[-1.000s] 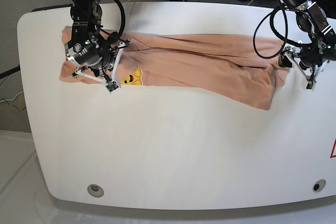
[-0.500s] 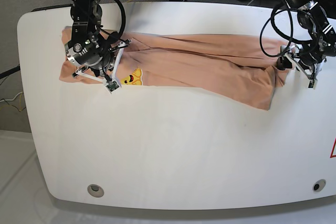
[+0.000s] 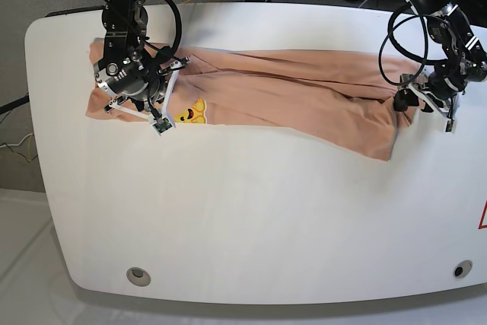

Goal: Fold the T-shirt properly
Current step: 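Reposition the left gripper along the strip's hem end and regrasp, then carry the hem end with the left gripper toward the right gripper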

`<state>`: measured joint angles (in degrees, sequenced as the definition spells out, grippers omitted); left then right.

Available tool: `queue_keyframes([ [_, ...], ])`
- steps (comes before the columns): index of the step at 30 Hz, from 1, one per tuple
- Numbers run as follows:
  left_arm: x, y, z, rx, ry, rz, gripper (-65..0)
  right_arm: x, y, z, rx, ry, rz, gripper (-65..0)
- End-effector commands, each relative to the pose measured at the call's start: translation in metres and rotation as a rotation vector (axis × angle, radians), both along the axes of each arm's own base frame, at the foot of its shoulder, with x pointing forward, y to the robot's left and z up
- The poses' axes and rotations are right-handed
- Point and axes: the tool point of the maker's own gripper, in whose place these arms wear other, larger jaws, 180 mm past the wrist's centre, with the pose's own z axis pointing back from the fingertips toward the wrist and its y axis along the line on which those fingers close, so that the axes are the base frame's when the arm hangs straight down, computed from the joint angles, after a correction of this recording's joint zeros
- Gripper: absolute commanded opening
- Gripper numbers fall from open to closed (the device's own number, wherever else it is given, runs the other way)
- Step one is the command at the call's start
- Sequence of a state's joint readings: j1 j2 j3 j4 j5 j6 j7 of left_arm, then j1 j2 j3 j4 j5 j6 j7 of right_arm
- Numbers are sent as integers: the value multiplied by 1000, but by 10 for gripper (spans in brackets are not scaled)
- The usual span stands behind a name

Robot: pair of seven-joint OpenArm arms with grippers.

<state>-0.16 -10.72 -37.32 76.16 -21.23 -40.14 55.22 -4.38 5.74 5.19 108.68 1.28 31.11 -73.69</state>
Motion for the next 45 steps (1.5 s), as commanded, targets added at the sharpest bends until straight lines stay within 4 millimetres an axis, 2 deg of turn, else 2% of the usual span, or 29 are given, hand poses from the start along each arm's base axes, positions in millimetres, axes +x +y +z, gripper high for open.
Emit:
queue_keyframes([
  [1, -24, -14, -25, 10, 150, -55, -210, 8, -4, 9, -11, -39, 5, -650],
  [6, -22, -36, -30, -22, 152, -88, -210, 8, -5, 9, -12, -39, 5, -650],
  [13, -22, -48, -34, -47, 153, -92, -210, 7, -5, 8, -14, -34, 5, -650],
  [16, -23, -48, -34, -46, 154, -92, -210, 2, -6, -2, -11, -1, 1, -650],
  [28, -22, -44, -33, -39, 153, -89, -210, -19, 2, -68, 72, 154, -17, -650],
  [31, -24, -41, -32, -29, 155, -89, -210, -21, 3, -73, 86, 157, -18, -650],
  [40, -30, -40, -36, -29, 170, -91, -221, -21, 4, -73, 87, 154, -18, -650],
  [42, -30, -40, -35, -28, 169, -91, -249, -21, 4, -73, 87, 154, -18, -650],
  [44, -29, -41, -35, -30, 164, -90, -330, -21, 4, -73, 89, 154, -18, -650],
  [45, -28, -41, -34, -30, 158, -89, -397, -21, 4, -73, 90, 154, -18, -650],
])
